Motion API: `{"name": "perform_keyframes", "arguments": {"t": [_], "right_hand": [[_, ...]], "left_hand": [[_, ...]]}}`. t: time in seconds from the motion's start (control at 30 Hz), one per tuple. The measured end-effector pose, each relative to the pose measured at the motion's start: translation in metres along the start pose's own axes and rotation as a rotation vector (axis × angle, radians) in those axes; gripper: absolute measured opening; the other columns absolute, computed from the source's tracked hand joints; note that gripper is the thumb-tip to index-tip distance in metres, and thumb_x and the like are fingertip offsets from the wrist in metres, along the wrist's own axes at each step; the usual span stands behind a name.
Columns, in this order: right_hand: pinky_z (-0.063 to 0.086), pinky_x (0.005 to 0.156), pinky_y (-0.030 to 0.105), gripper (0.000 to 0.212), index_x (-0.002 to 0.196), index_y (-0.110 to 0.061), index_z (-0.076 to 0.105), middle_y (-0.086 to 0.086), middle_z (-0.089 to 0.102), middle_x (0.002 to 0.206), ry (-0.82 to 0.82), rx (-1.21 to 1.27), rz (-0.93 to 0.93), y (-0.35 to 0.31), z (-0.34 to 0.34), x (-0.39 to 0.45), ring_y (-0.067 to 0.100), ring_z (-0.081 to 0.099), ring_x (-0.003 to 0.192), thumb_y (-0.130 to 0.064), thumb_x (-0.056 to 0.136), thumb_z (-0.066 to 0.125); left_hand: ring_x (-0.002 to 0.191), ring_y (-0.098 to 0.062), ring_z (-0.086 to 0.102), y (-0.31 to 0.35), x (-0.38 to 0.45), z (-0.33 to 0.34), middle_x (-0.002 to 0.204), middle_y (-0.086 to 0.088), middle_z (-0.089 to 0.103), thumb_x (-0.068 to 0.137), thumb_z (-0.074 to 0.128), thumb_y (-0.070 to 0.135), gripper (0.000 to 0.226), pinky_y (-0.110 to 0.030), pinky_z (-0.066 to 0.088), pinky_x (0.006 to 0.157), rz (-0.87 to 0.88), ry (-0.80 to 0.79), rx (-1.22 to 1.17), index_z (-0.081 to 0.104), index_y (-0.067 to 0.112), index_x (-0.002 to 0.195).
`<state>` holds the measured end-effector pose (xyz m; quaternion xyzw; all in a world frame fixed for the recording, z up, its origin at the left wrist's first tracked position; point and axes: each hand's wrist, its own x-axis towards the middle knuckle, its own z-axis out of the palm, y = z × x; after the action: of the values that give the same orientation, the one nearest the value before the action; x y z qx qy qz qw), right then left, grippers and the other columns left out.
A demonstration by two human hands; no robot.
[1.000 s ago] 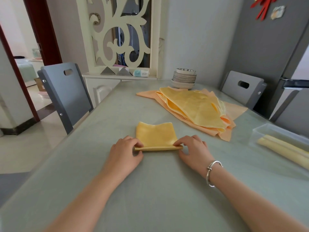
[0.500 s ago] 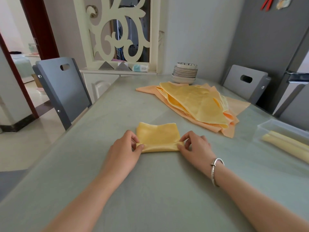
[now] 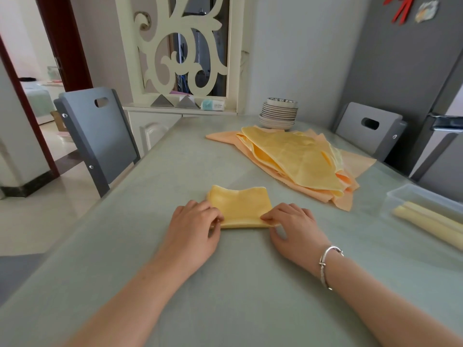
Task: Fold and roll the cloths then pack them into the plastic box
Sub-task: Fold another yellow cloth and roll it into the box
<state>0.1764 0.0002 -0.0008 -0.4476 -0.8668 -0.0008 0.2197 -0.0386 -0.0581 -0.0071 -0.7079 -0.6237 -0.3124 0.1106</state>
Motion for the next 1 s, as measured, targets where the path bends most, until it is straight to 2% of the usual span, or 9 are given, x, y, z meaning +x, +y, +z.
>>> {"name": "perform_keyframes", "arguments": {"t": [0.23, 0.37, 0.47, 0.53, 0.6, 0.7, 0.8, 0.9, 1.0], "right_hand": [[0.025, 0.084, 0.022, 0.027, 0.108, -0.033, 0.060, -0.018, 0.051, 0.102, -0.059, 0.149, 0.148, 0.001, -0.002, 0.006, 0.009, 0.044, 0.106, -0.018, 0.087, 0.052], [0.036, 0.088, 0.027, 0.016, 0.097, -0.030, 0.061, -0.016, 0.058, 0.092, -0.016, 0.258, 0.205, 0.001, -0.004, 0.003, 0.010, 0.046, 0.098, -0.020, 0.088, 0.053], [0.041, 0.088, 0.031, 0.009, 0.095, -0.029, 0.056, -0.015, 0.056, 0.085, 0.027, 0.392, 0.286, 0.000, -0.006, -0.002, 0.009, 0.048, 0.091, -0.023, 0.088, 0.057], [0.040, 0.088, 0.032, 0.012, 0.098, -0.026, 0.052, -0.018, 0.053, 0.082, 0.047, 0.406, 0.308, 0.000, -0.006, -0.003, 0.009, 0.046, 0.091, -0.025, 0.088, 0.058], [0.037, 0.088, 0.030, 0.015, 0.101, -0.024, 0.050, -0.019, 0.052, 0.081, 0.055, 0.388, 0.319, 0.000, -0.005, -0.002, 0.009, 0.043, 0.094, -0.028, 0.089, 0.058], [0.030, 0.084, 0.027, 0.017, 0.101, -0.024, 0.046, -0.017, 0.054, 0.083, 0.046, 0.292, 0.308, 0.000, -0.001, 0.001, 0.010, 0.039, 0.095, -0.032, 0.089, 0.056], [0.027, 0.083, 0.026, 0.023, 0.106, -0.028, 0.044, -0.012, 0.046, 0.099, 0.063, 0.083, 0.228, 0.001, 0.000, 0.004, 0.013, 0.037, 0.099, -0.036, 0.088, 0.056], [0.024, 0.086, 0.023, 0.019, 0.108, -0.029, 0.051, -0.010, 0.044, 0.108, 0.090, -0.027, 0.072, 0.000, 0.001, 0.007, 0.014, 0.037, 0.105, -0.027, 0.090, 0.056], [0.024, 0.085, 0.023, 0.018, 0.101, -0.026, 0.062, -0.009, 0.057, 0.103, 0.081, -0.077, -0.050, -0.001, 0.004, 0.006, 0.018, 0.048, 0.104, -0.016, 0.090, 0.052]], "left_hand": [[0.097, -0.016, 0.052, -0.004, 0.001, -0.002, 0.101, 0.015, 0.062, 0.082, 0.063, 0.025, 0.019, -0.027, 0.032, 0.078, -0.119, -0.066, -0.013, 0.067, 0.029, 0.100], [0.080, -0.015, 0.054, -0.004, 0.001, -0.004, 0.088, 0.014, 0.066, 0.081, 0.066, 0.024, 0.008, -0.030, 0.040, 0.075, -0.266, -0.042, -0.167, 0.065, 0.030, 0.086], [0.058, -0.002, 0.049, -0.005, -0.002, -0.004, 0.076, 0.014, 0.062, 0.080, 0.068, 0.024, 0.012, -0.017, 0.036, 0.059, -0.392, -0.046, -0.345, 0.060, 0.031, 0.074], [0.059, 0.001, 0.051, -0.004, -0.001, -0.002, 0.073, 0.013, 0.061, 0.080, 0.069, 0.024, 0.011, -0.012, 0.033, 0.053, -0.447, -0.054, -0.399, 0.059, 0.027, 0.076], [0.067, -0.001, 0.056, -0.003, -0.001, -0.001, 0.074, 0.013, 0.061, 0.080, 0.070, 0.027, 0.013, -0.016, 0.036, 0.057, -0.476, -0.053, -0.408, 0.057, 0.026, 0.077], [0.074, -0.009, 0.058, -0.004, 0.000, 0.002, 0.074, 0.011, 0.060, 0.080, 0.070, 0.031, 0.020, -0.029, 0.043, 0.065, -0.473, -0.066, -0.342, 0.051, 0.026, 0.078], [0.078, -0.015, 0.055, -0.005, 0.000, 0.001, 0.076, 0.010, 0.055, 0.078, 0.072, 0.033, 0.027, -0.034, 0.043, 0.072, -0.406, -0.038, -0.200, 0.046, 0.025, 0.084], [0.088, -0.019, 0.049, -0.002, 0.002, 0.001, 0.090, 0.008, 0.050, 0.079, 0.071, 0.029, 0.024, -0.032, 0.036, 0.075, -0.254, 0.017, -0.045, 0.050, 0.024, 0.090], [0.086, -0.021, 0.050, 0.002, 0.003, 0.004, 0.086, 0.010, 0.055, 0.076, 0.072, 0.016, 0.016, -0.029, 0.033, 0.071, -0.091, 0.009, 0.057, 0.061, 0.027, 0.081]]}}
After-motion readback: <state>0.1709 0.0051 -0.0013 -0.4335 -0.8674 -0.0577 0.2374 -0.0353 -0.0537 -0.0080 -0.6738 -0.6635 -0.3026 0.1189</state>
